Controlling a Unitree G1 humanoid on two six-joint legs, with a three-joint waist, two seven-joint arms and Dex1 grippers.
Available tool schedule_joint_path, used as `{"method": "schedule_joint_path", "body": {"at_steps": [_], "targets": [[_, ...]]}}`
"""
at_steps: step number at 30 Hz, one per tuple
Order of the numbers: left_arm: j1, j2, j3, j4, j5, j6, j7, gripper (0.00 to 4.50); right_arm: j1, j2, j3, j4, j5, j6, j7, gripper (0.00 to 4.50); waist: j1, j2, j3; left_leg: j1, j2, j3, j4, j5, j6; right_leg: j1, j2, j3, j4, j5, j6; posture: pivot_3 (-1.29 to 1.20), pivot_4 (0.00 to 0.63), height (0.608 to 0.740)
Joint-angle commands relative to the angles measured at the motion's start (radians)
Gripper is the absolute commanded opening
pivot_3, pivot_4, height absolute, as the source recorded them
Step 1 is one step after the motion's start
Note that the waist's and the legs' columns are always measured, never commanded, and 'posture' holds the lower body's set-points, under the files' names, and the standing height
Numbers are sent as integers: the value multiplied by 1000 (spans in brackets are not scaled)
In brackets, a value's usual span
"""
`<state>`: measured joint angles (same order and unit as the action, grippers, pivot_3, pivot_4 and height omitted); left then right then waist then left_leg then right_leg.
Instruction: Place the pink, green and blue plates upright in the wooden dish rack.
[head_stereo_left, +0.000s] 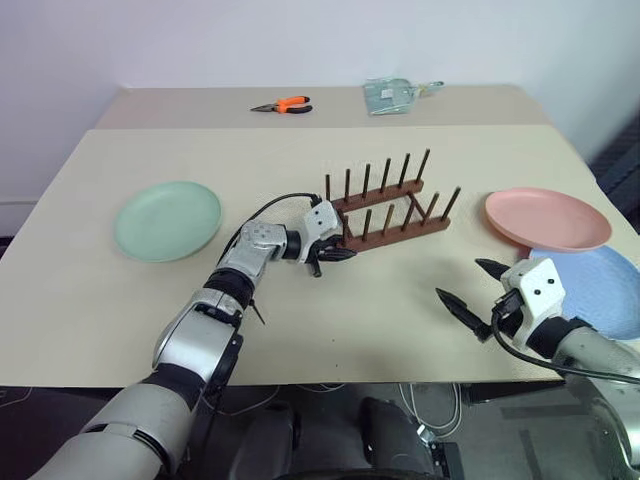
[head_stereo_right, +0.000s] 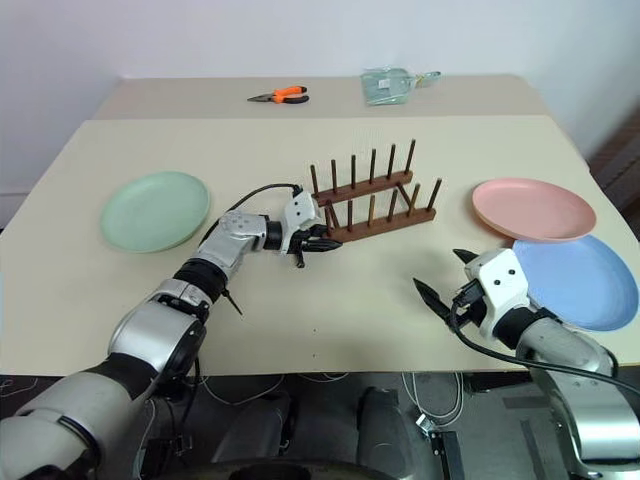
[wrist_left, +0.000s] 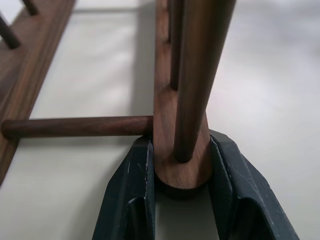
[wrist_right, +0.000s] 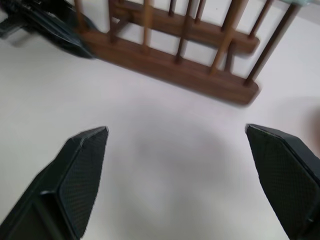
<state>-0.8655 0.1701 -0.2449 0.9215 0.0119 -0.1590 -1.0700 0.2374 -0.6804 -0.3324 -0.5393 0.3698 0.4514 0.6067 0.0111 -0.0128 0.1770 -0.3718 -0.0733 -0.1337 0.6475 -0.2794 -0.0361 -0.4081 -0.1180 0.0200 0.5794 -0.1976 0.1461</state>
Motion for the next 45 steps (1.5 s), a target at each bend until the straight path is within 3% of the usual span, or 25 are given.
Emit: {"method": "schedule_joint_path", "body": {"at_steps": [1,5,10,11,14,16,17,18,21,22,25,26,31,35,45], "targets": [[109,22,-41,-243,-5,53,-51,776,21,-44,-81,24,30,0,61,4500,1,0,0,0,0,0,0,0,0,0,0,0,0,0,0,0,150,740],[282,78,-94,-609,-32,206,-95,776,71,-86,-152,97,48,-6,142,4500,3,0,0,0,0,0,0,0,0,1,0,1,0,1,-2,0,150,740],[355,137,-123,-792,-25,338,-85,776,111,-89,-184,140,31,-33,173,4500,2,1,0,0,1,0,1,0,0,1,0,1,0,-2,-4,0,150,740],[357,140,-118,-804,-24,368,-64,1821,117,-88,-183,147,21,-41,175,4500,2,1,0,0,1,0,1,0,0,1,0,1,0,-2,-4,0,150,740],[367,167,-103,-846,-23,446,-25,3163,132,-88,-180,156,11,-51,183,4500,2,1,0,0,1,0,1,0,0,1,0,1,0,-2,-4,0,150,740],[387,204,-91,-894,-37,500,-25,3163,138,-91,-180,159,12,-46,192,4500,0,1,0,0,1,0,1,0,0,0,0,1,0,-2,-3,0,150,740],[398,223,-87,-918,-47,524,-27,3203,141,-92,-180,160,12,-43,196,3952,-1,1,-1,0,1,0,0,0,0,0,0,1,0,-2,-3,0,150,740],[420,254,-81,-956,-63,557,-39,3203,149,-95,-182,158,20,-41,211,3684,-1,2,-1,0,1,0,0,0,0,0,0,1,0,-2,-3,0,150,740],[521,358,-55,-1108,-158,681,-104,2354,198,-112,-158,123,40,-19,276,2280,-2,3,-1,0,1,0,0,0,0,0,0,1,0,-2,-3,0,150,740],[544,371,-56,-1149,-183,712,-107,1839,213,-118,-136,107,40,-16,294,1673,-1,3,-2,1,2,0,-1,0,0,0,0,1,0,-2,-4,0,150,740],[558,341,-67,-1210,-222,782,-53,411,205,-114,-77,86,29,-14,294,232,4,3,-1,0,2,0,0,-1,0,0,0,1,0,-3,-4,0,150,740],[552,314,-79,-1219,-224,801,-26,39,185,-108,-48,90,12,-11,275,0,5,3,-1,-1,2,0,2,-1,0,1,-1,1,0,-3,-4,0,150,740],[521,191,-150,-1167,-184,812,97,39,79,-83,78,176,-114,-52,172,0,2,2,-1,0,1,0,3,-1,0,3,-1,1,-2,-3,-4,0,150,740],[448,74,-166,-1019,-80,820,315,39,-36,-57,165,269,-206,-111,106,0,0,0,-2,0,1,0,2,0,0,2,0,0,-1,-2,-4,0,150,740],[374,2,-122,-824,-13,724,524,39,-413,18,324,593,-371,-240,0,0,-7,-4,-6,4,1,1,2,0,0,4,0,1,1,-2,-5,0,150,740]]}}
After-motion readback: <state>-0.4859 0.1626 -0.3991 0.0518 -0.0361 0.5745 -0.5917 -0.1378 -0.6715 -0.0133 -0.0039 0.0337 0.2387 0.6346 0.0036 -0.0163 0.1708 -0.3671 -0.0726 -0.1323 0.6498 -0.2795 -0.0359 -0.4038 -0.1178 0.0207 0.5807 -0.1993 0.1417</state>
